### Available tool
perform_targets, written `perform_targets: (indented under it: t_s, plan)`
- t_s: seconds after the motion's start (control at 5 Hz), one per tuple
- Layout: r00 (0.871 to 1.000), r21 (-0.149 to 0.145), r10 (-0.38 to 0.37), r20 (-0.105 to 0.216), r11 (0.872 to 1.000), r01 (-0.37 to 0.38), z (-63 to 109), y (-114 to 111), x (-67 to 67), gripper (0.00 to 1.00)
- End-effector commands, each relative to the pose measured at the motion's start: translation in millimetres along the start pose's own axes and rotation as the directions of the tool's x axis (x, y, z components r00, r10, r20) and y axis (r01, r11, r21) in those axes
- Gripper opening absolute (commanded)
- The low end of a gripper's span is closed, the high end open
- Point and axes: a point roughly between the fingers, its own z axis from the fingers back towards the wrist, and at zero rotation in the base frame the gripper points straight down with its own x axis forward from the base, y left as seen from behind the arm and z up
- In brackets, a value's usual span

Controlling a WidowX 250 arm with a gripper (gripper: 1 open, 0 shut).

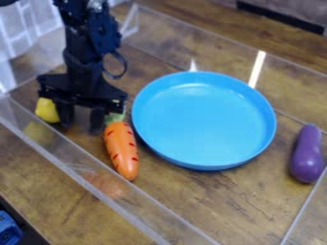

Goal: Move the carrot to the right side

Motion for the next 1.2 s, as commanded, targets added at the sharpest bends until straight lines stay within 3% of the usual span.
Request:
perform_targets:
  t_s: [0.0,0.4,1.0]
  plan:
    - [0.999,-0.002,0.021,0.032,1.000,-0.021,3.6,-1.6,-2.0,1.00]
    - [0.999,-0.051,0.049,0.017,0.998,-0.048,-5.8,-16.4,14.5,1.00]
    - [1.000,-0.091,-0.010,0.007,0.996,0.011,-7.9,-9.2,0.2,1.00]
